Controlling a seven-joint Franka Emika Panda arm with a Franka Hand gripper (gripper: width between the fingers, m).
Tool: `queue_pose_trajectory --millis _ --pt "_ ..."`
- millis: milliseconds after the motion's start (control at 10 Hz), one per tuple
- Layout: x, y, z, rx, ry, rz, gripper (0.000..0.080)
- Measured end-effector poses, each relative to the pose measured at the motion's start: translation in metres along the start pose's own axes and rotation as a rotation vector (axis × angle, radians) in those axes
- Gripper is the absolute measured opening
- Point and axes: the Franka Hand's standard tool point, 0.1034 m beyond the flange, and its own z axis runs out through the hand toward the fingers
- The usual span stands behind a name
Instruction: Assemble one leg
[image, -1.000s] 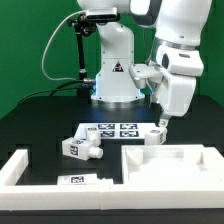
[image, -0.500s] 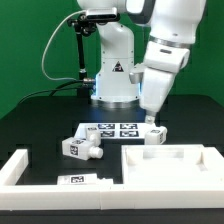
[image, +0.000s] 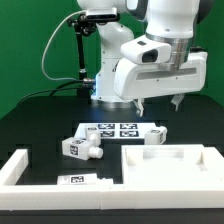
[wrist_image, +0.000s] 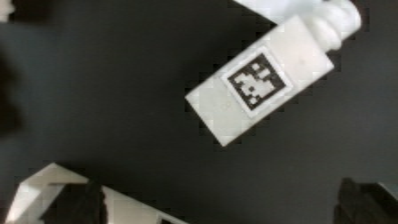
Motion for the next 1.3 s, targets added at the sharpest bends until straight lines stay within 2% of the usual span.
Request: queue_pose_trajectory --millis 200,300,500,700,800,1000,1100,1200,1300 --pt "0.000 -0.001 0.000 0.004 0.000 0.116 0.0649" --pt "0.000 -0.002 0.000 0.015 -0.001 0.199 0.0649" --pt "0.003 0.007 0.003 0.091 -0.019 0.527 0.0649" --pt "0.005 0.003 0.007 0.200 -0.045 0.787 0.0649" --pt "0.004 0.003 0.007 0.222 -0.053 0.814 0.0649" --pt "0.004 0.002 0.007 0.222 -0.062 0.800 0.0649" --pt "0.000 0.001 0.009 0.244 -0.094 0.762 0.0649" --pt "-0.006 0.006 0.010 0.325 -0.215 0.743 0.0649" --pt "0.000 0.017 0.008 0.381 -0.318 0.747 0.0649"
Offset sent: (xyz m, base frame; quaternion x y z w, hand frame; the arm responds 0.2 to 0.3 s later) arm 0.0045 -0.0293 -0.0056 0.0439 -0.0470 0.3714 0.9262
